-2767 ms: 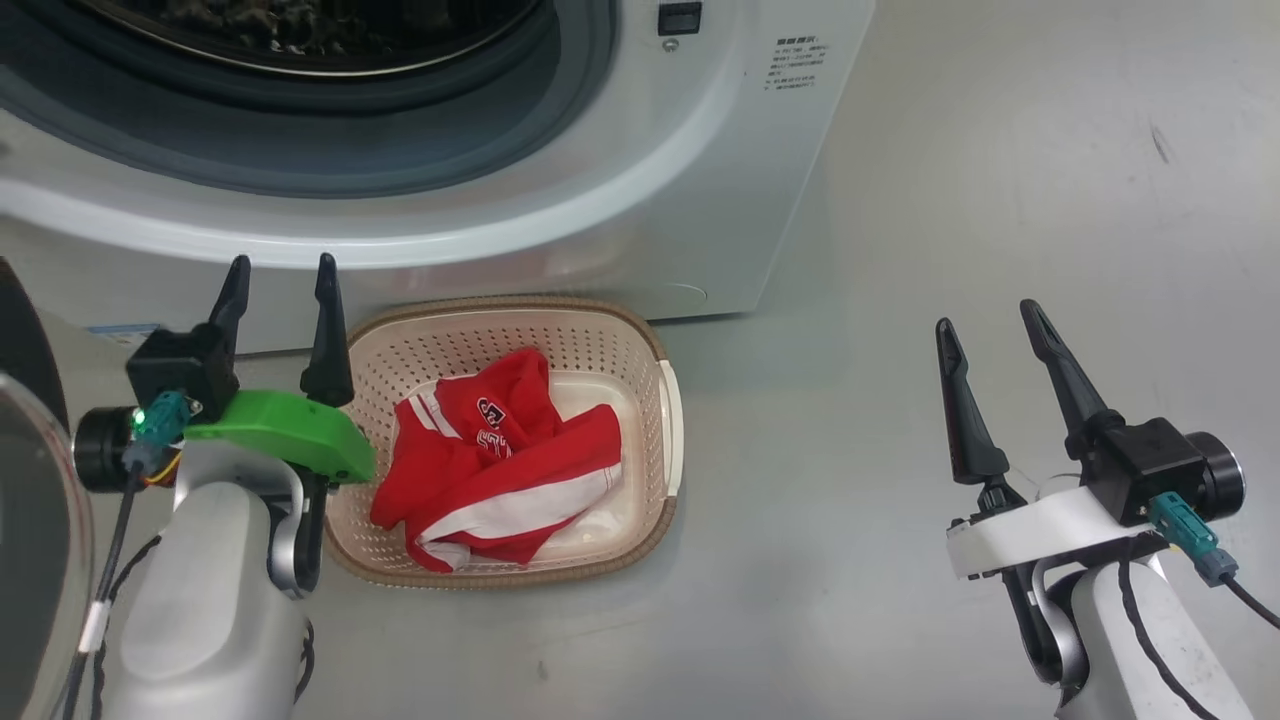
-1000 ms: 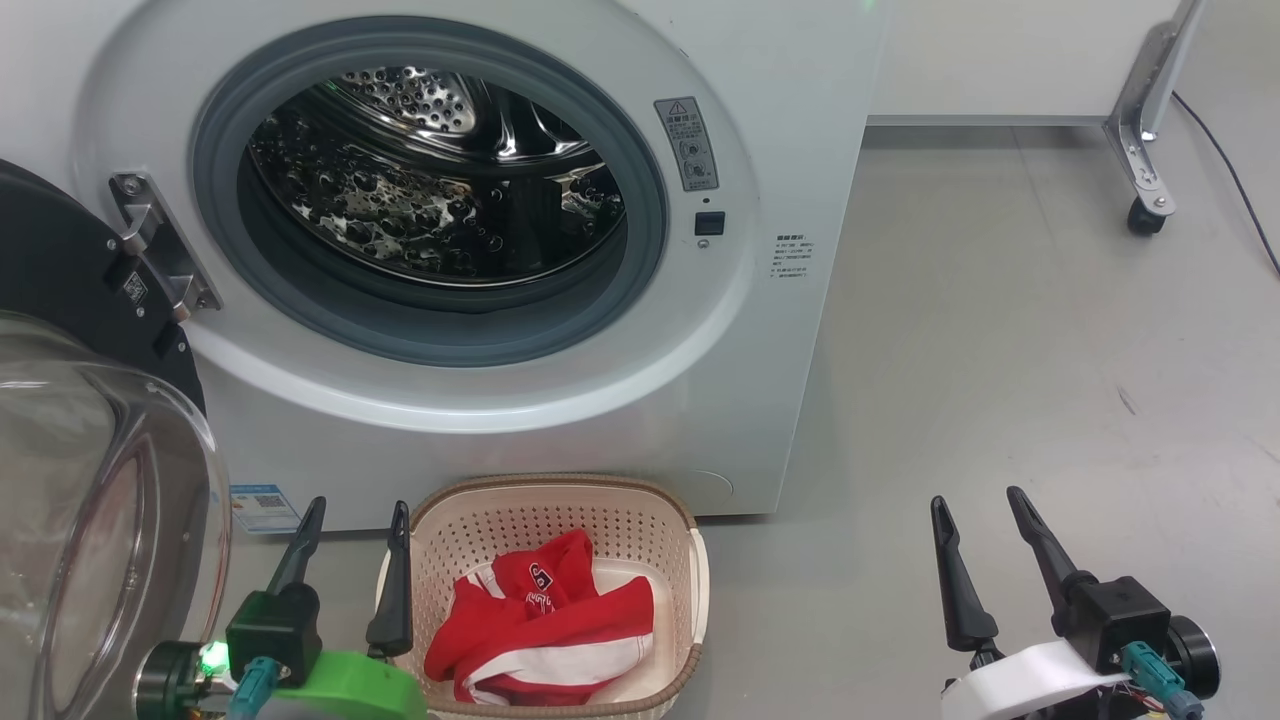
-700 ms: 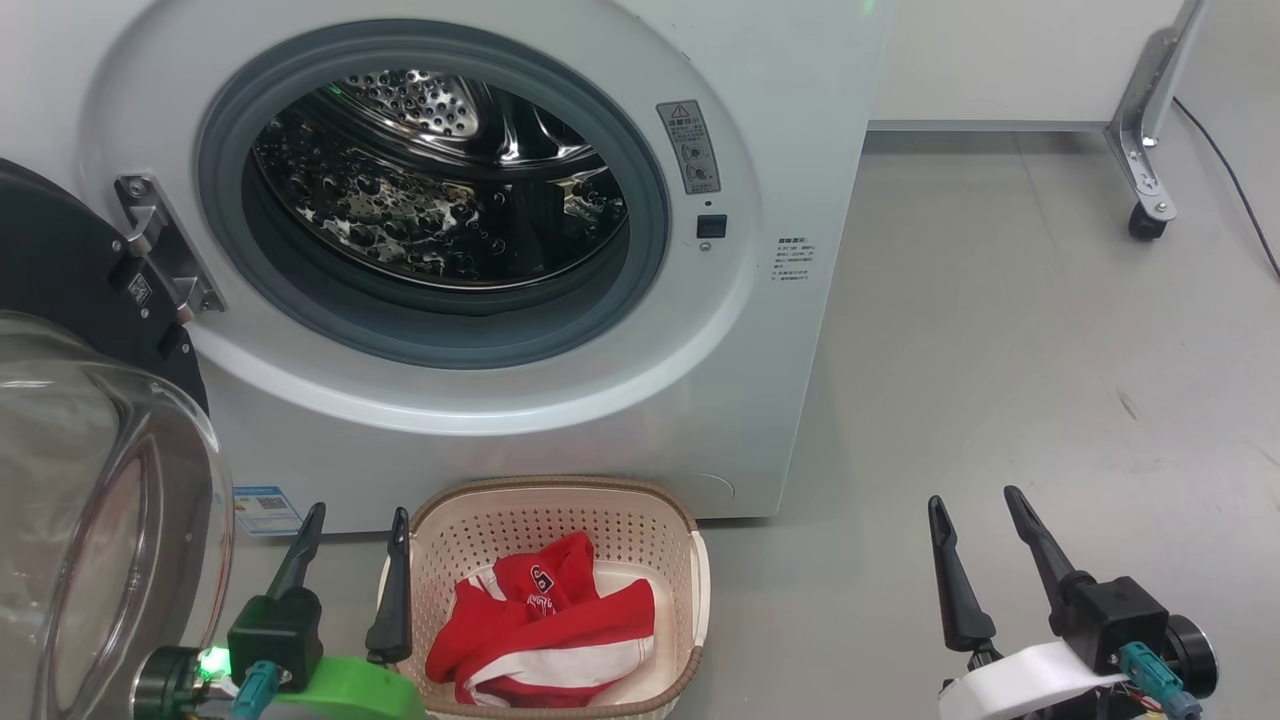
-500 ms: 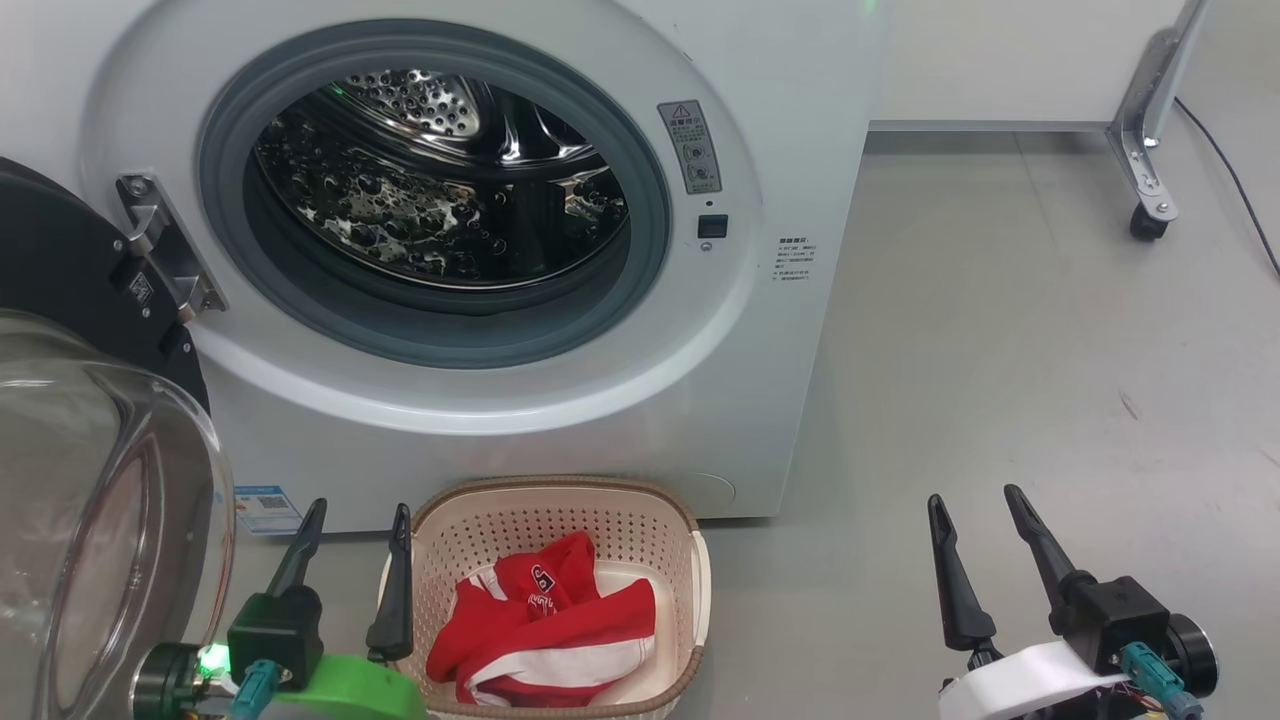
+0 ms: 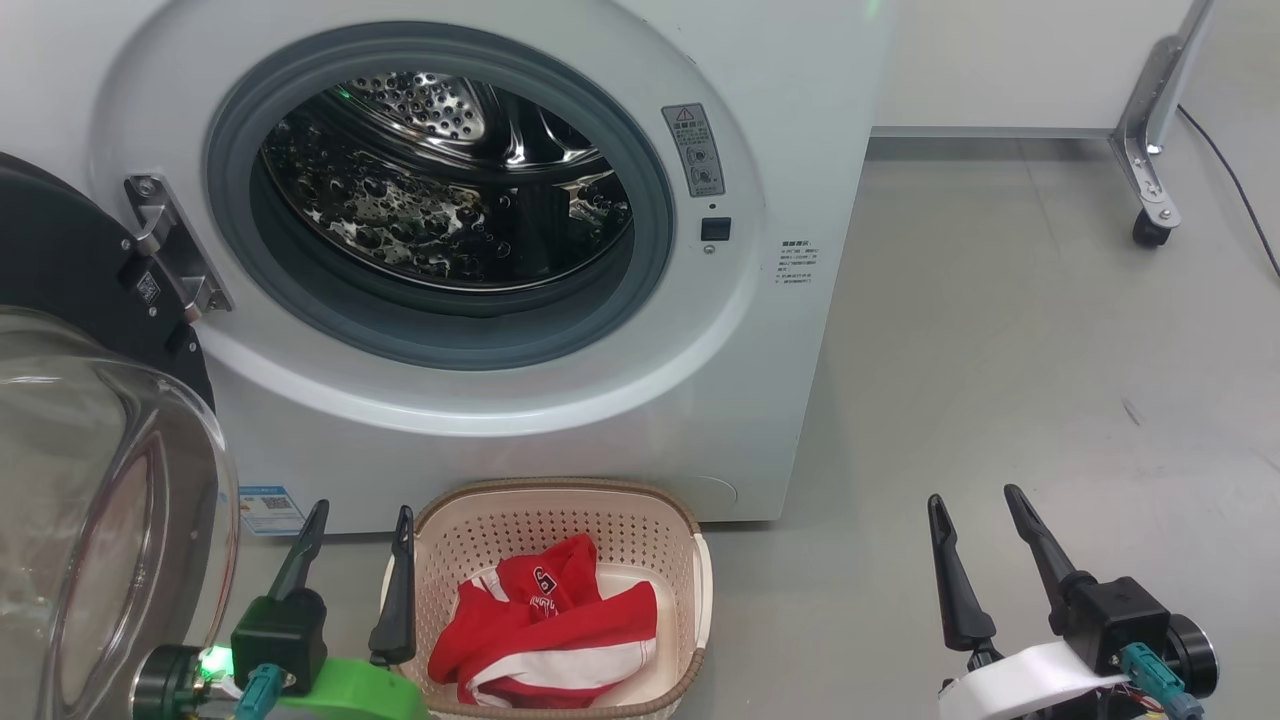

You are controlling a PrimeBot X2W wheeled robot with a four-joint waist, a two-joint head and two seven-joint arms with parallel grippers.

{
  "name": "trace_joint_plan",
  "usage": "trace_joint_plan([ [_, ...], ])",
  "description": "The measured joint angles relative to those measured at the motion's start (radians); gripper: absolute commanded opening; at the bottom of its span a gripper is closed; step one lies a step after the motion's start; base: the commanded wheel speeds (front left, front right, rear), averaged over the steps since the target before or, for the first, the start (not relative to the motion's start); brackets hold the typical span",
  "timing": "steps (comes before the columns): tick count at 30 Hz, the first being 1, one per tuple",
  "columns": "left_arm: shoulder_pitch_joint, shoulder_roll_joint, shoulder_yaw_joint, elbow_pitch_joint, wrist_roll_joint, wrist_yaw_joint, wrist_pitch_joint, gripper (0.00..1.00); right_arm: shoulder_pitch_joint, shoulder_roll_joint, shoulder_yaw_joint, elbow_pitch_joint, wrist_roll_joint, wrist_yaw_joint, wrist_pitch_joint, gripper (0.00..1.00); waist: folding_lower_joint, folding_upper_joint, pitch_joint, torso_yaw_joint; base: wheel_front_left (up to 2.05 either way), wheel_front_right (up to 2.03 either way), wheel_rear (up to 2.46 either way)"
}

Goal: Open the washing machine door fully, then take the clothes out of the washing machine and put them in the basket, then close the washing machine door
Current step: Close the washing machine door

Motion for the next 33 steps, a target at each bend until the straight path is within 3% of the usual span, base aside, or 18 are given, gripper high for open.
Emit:
trace_joint_plan([
  [16, 0.019, 0.002, -0.003, -0.028, 0.000, 0.001, 0.022, 1.00, 0.004, -0.001, 0.003, -0.004, 0.000, 0.000, 0.000, 1.00, 0.0000, 0.0000, -0.006, -0.002, -0.37, 0.37, 0.00],
  [33, 0.038, 0.005, -0.016, -0.047, -0.002, 0.000, 0.049, 1.00, 0.013, -0.004, 0.004, -0.014, 0.000, 0.000, 0.001, 1.00, 0.0000, 0.0000, 0.001, -0.003, -0.93, 0.93, 0.00],
])
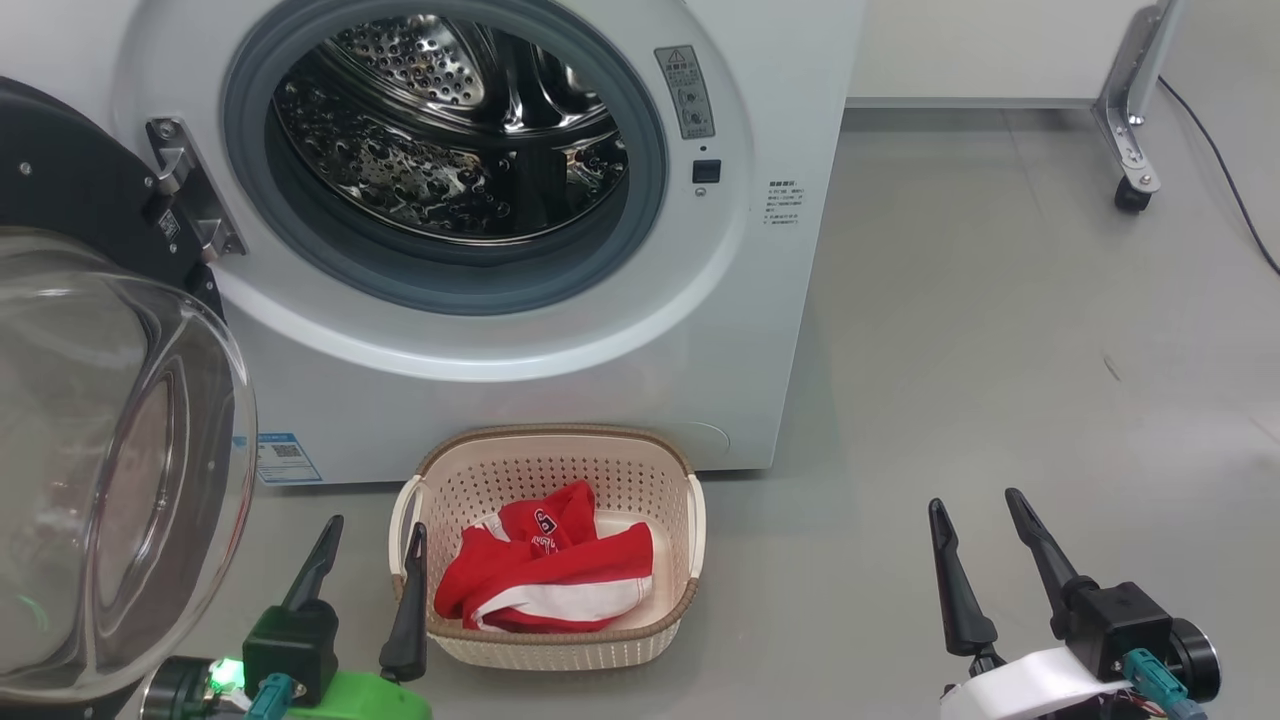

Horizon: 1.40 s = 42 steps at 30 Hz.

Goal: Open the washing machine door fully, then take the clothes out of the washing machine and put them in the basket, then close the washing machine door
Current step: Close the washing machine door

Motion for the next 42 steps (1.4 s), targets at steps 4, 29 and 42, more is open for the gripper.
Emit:
trace_joint_plan([
  [4, 0.000, 0.001, -0.001, -0.007, -0.003, -0.001, 0.004, 1.00, 0.000, -0.002, 0.000, -0.001, 0.000, -0.005, 0.000, 1.00, 0.0000, 0.0000, 0.003, 0.000, -0.80, 0.80, 0.00],
  [29, 0.000, 0.009, 0.007, -0.040, -0.003, -0.002, 0.003, 1.00, 0.000, -0.008, -0.002, -0.004, 0.000, -0.007, 0.000, 1.00, 0.0000, 0.0000, 0.011, -0.003, -0.24, 0.24, 0.00],
  [42, 0.000, 0.011, -0.003, -0.050, -0.002, -0.001, 0.004, 1.00, 0.003, -0.016, -0.024, -0.017, 0.002, -0.017, 0.000, 1.00, 0.0001, 0.0000, 0.020, 0.015, 0.00, 0.00, 0.00],
])
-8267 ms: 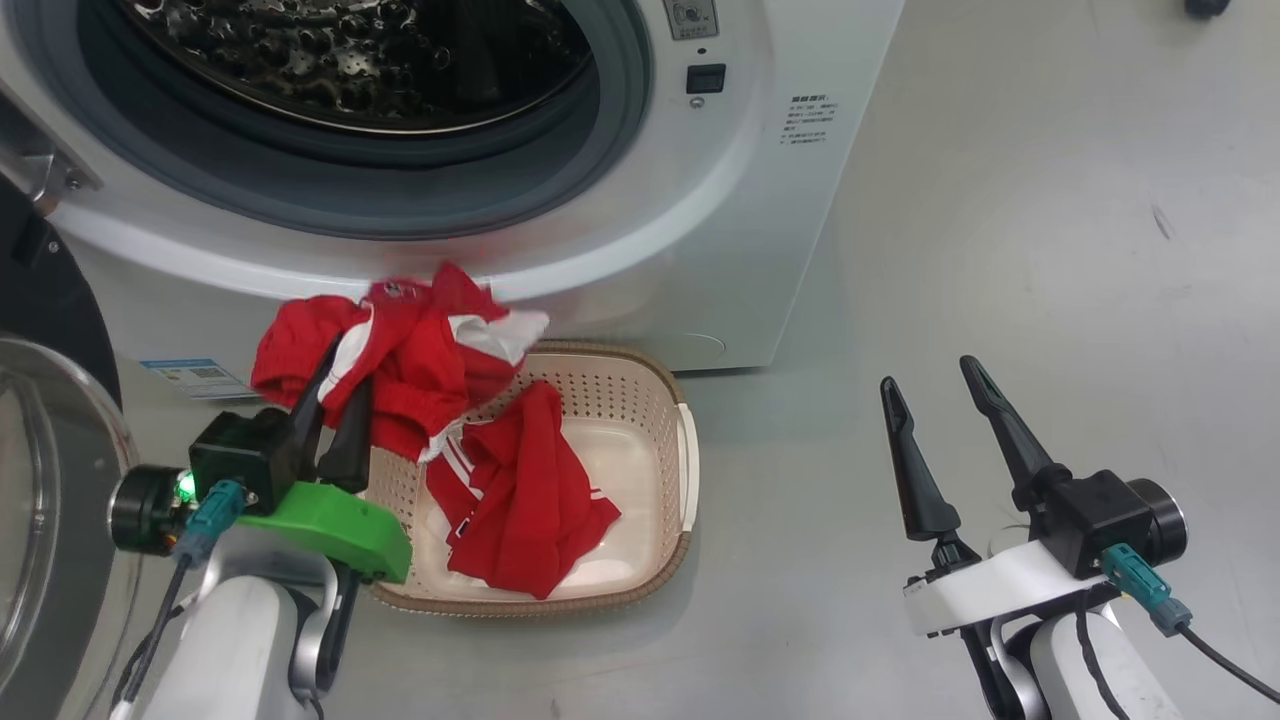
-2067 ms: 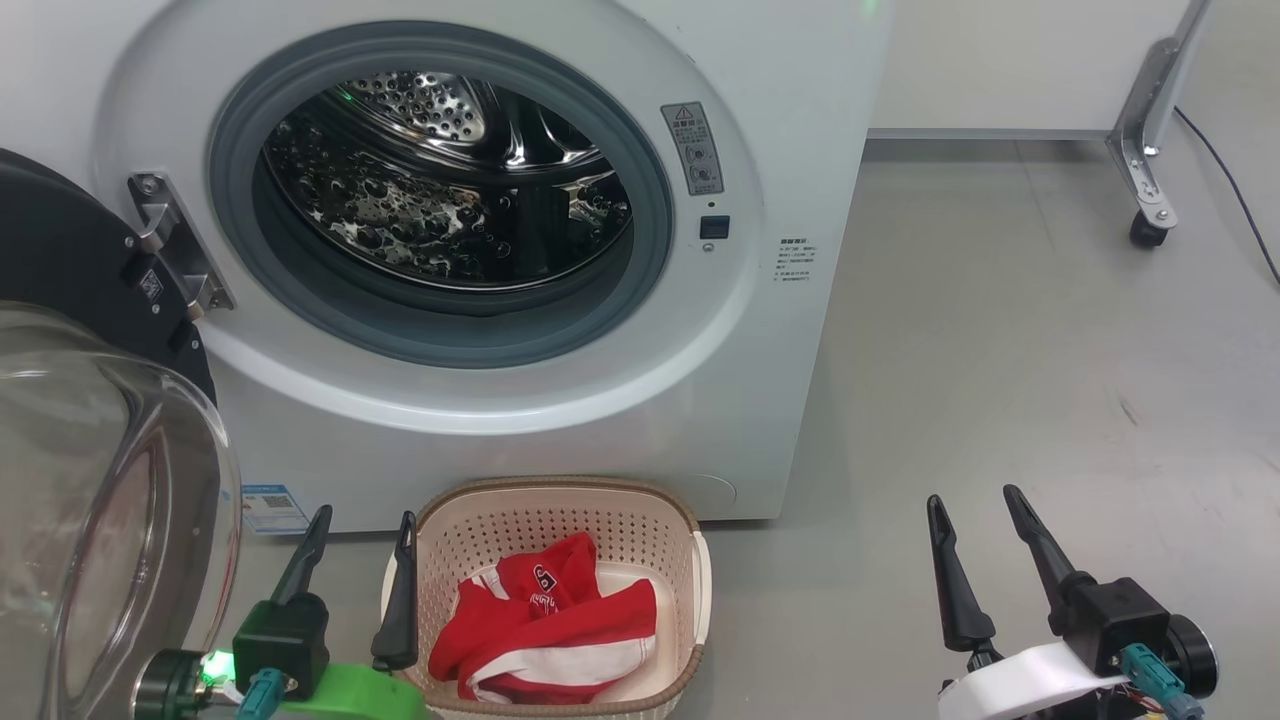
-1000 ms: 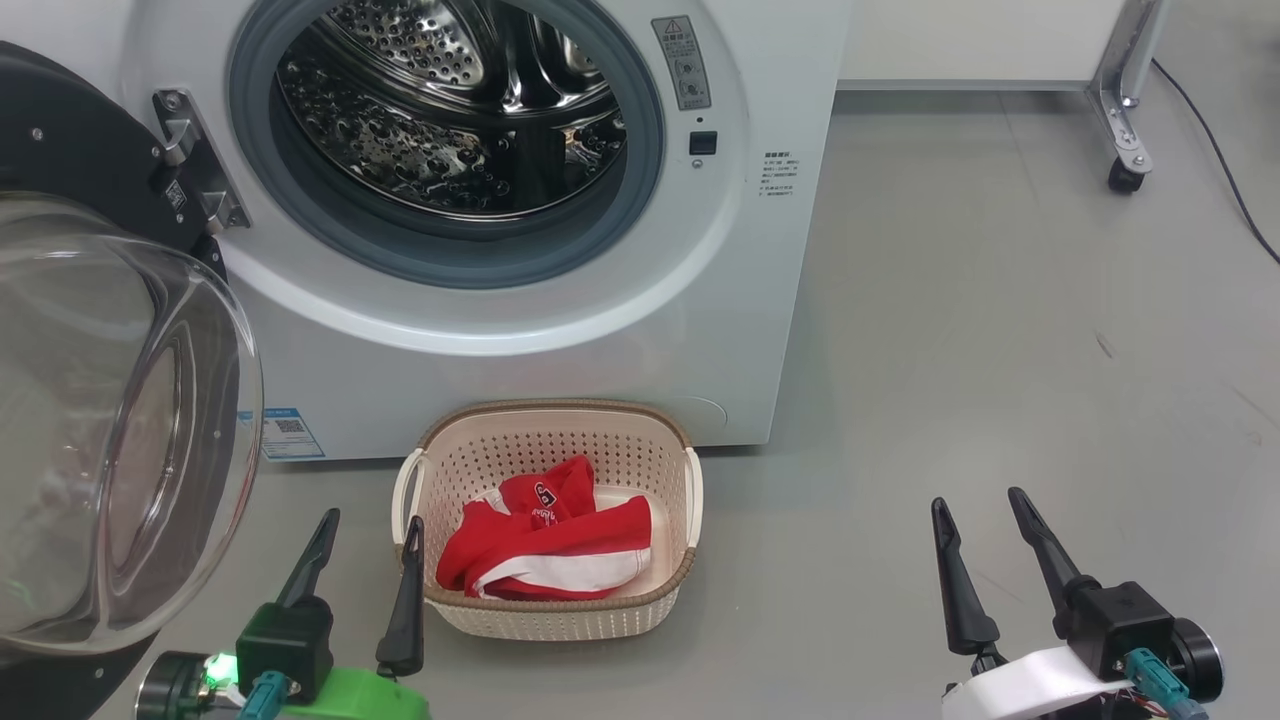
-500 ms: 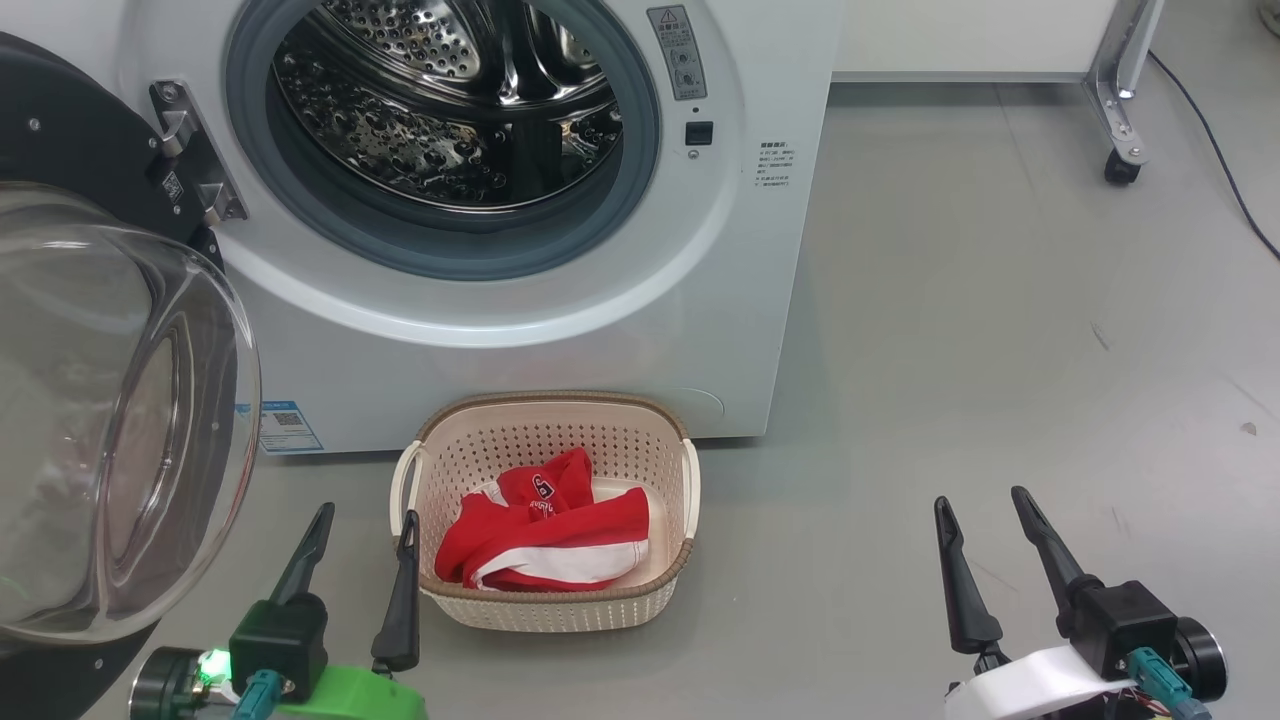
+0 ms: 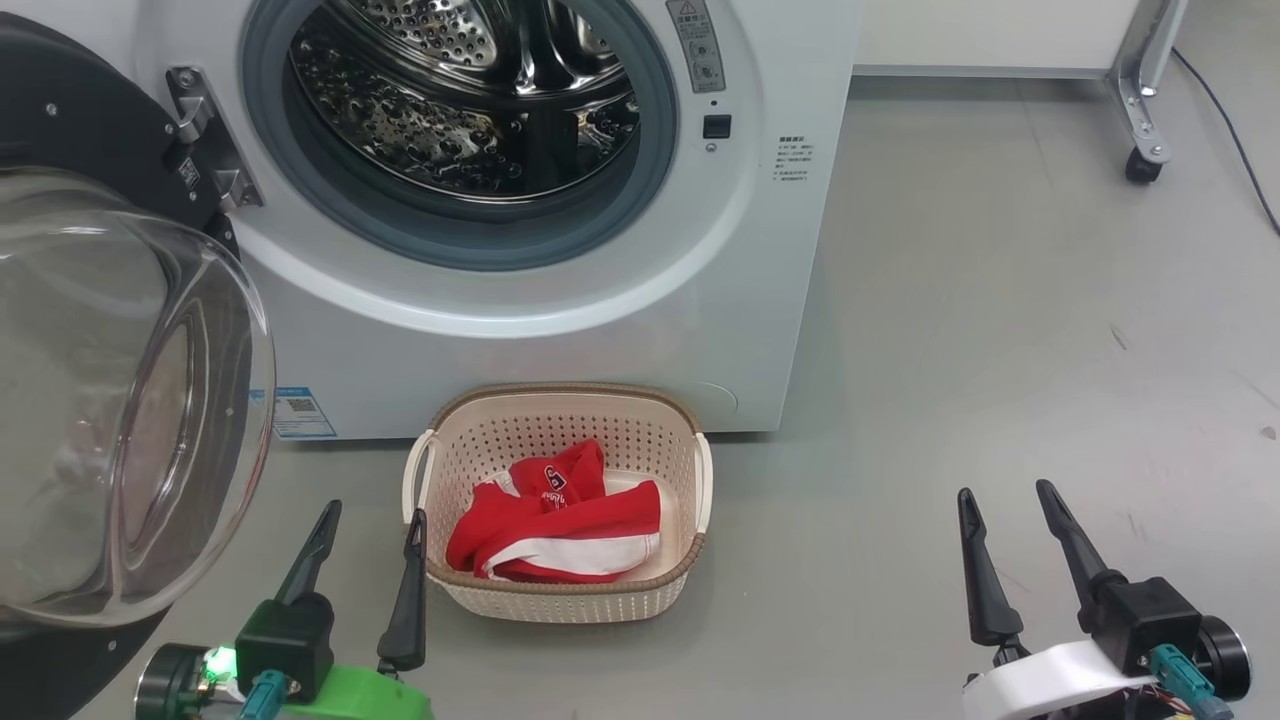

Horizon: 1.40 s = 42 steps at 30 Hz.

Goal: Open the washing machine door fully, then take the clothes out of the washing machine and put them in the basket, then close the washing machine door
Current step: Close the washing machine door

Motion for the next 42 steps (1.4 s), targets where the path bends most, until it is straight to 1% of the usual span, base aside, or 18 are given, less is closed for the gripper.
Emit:
trace_joint_plan([
  [7, -0.001, -0.001, 0.001, -0.003, 0.000, 0.001, 0.000, 1.00, 0.000, -0.006, -0.007, -0.012, 0.002, 0.000, 0.000, 1.00, 0.0000, 0.0000, 0.009, 0.046, 0.00, 0.00, 0.00],
  [13, -0.001, -0.004, 0.011, -0.005, -0.001, 0.010, -0.006, 1.00, 0.000, -0.022, -0.014, -0.017, 0.002, 0.000, 0.001, 1.00, 0.0000, 0.0000, 0.017, 0.106, 0.00, 0.00, 0.00],
  [34, -0.002, -0.012, 0.051, 0.000, -0.009, 0.028, -0.038, 1.00, -0.007, -0.028, 0.002, -0.022, 0.002, 0.003, 0.019, 1.00, 0.0000, 0.0000, 0.033, 0.388, 0.00, 0.00, 0.00],
  [38, 0.000, -0.012, 0.089, -0.004, -0.018, 0.035, -0.051, 1.00, -0.036, -0.022, 0.040, -0.020, 0.002, 0.022, 0.031, 1.00, 0.0000, 0.0000, 0.035, 0.432, 0.00, 0.00, 0.00],
  [42, 0.000, -0.013, 0.101, -0.007, -0.018, 0.036, -0.056, 1.00, -0.050, -0.021, 0.049, -0.014, 0.002, 0.028, 0.039, 1.00, 0.0000, 0.0000, 0.038, 0.456, 0.00, 0.00, 0.00],
])
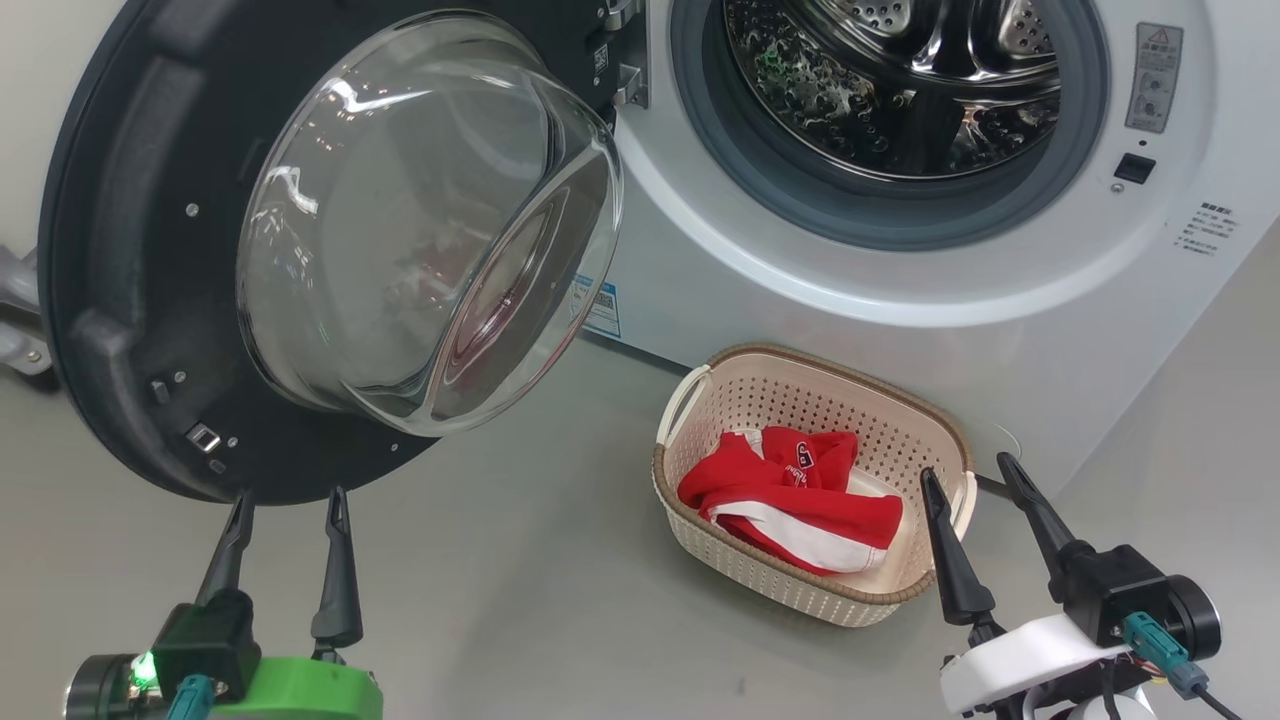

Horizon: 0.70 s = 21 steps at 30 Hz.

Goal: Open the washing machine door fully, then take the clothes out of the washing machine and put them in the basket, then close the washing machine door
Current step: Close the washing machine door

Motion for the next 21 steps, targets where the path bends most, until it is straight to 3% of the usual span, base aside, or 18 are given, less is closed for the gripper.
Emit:
trace_joint_plan([
  [9, 0.004, -0.002, 0.010, -0.002, 0.000, 0.003, -0.008, 1.00, -0.011, 0.000, 0.002, 0.016, -0.001, 0.001, 0.005, 1.00, 0.0000, 0.0000, -0.003, 0.006, 0.00, 0.00, 0.00],
  [10, 0.004, -0.003, 0.010, -0.002, 0.000, 0.003, -0.008, 0.74, -0.011, 0.000, 0.002, 0.017, -0.001, 0.001, 0.005, 1.00, 0.0000, 0.0000, -0.004, 0.006, 0.00, 0.00, 0.00],
  [11, 0.005, -0.003, 0.009, -0.002, 0.000, 0.003, -0.008, 0.31, -0.011, 0.000, 0.002, 0.019, -0.001, 0.001, 0.005, 1.00, 0.0000, 0.0000, -0.005, 0.005, 0.00, 0.00, 0.00],
  [12, 0.006, -0.003, 0.009, -0.003, 0.000, 0.003, -0.008, 0.00, -0.011, 0.000, 0.002, 0.021, -0.001, 0.001, 0.005, 1.00, 0.0000, 0.0000, -0.006, 0.005, 0.00, 0.00, 0.00],
  [21, 0.006, -0.011, 0.010, -0.041, -0.069, -0.006, -0.025, 0.00, -0.011, 0.000, 0.002, 0.026, -0.001, 0.001, 0.005, 1.00, 0.0000, 0.0000, -0.007, 0.003, 0.00, 0.00, 0.00],
])
